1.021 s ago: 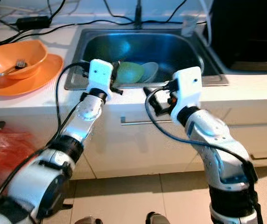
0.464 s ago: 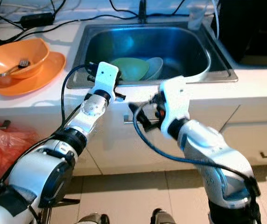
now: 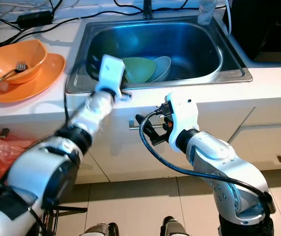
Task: Kitchen organization
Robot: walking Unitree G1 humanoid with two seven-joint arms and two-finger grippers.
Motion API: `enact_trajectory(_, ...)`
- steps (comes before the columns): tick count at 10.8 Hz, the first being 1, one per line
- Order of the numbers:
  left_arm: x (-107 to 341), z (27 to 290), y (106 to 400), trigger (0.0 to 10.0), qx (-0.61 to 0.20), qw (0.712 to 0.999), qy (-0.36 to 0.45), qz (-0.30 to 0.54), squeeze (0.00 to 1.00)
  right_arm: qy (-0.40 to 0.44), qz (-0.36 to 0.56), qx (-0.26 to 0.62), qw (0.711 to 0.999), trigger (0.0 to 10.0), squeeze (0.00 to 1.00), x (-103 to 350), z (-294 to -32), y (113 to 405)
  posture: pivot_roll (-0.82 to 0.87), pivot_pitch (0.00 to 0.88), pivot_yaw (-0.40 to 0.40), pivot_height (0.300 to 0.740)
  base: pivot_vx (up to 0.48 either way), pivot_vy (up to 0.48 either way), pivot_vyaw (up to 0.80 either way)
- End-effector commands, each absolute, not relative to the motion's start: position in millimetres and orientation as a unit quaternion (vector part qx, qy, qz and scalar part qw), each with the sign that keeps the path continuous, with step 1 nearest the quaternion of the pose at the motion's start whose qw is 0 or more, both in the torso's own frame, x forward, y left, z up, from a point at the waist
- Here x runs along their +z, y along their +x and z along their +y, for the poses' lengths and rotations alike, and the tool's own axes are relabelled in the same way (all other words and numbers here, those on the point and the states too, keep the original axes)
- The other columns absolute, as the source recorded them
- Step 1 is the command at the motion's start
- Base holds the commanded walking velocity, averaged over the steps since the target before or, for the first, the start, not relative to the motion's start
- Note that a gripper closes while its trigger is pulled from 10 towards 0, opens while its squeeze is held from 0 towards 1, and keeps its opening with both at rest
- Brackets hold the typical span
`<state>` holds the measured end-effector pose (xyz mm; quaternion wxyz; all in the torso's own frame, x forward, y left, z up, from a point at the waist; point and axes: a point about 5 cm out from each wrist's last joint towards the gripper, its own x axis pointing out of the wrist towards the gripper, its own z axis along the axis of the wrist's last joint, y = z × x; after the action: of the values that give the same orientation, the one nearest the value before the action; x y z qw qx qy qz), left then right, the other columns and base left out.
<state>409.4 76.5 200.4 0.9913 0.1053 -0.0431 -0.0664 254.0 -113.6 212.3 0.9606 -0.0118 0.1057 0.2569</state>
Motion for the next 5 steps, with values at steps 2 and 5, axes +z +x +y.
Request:
enact_trajectory(2, 208.9, 83.5, 414.9, 10.0, -0.057, 0.995, 0.085, -0.017, 0.0, -0.014, 0.106, 0.263, 0.959, 10.0, 0.0, 214.3, -111.4, 249.8, -0.21, 0.151, 0.096, 0.74, 0.0, 0.0, 0.0)
enact_trajectory(5, 204.0, 77.3, 415.2, 10.0, -0.096, 0.99, 0.093, 0.033, 0.14, -0.013, 0.108, 0.265, 0.958, 10.0, 0.0, 213.8, -110.1, 248.9, -0.19, 0.155, 0.1, 0.74, 0.0, 0.0, 0.0)
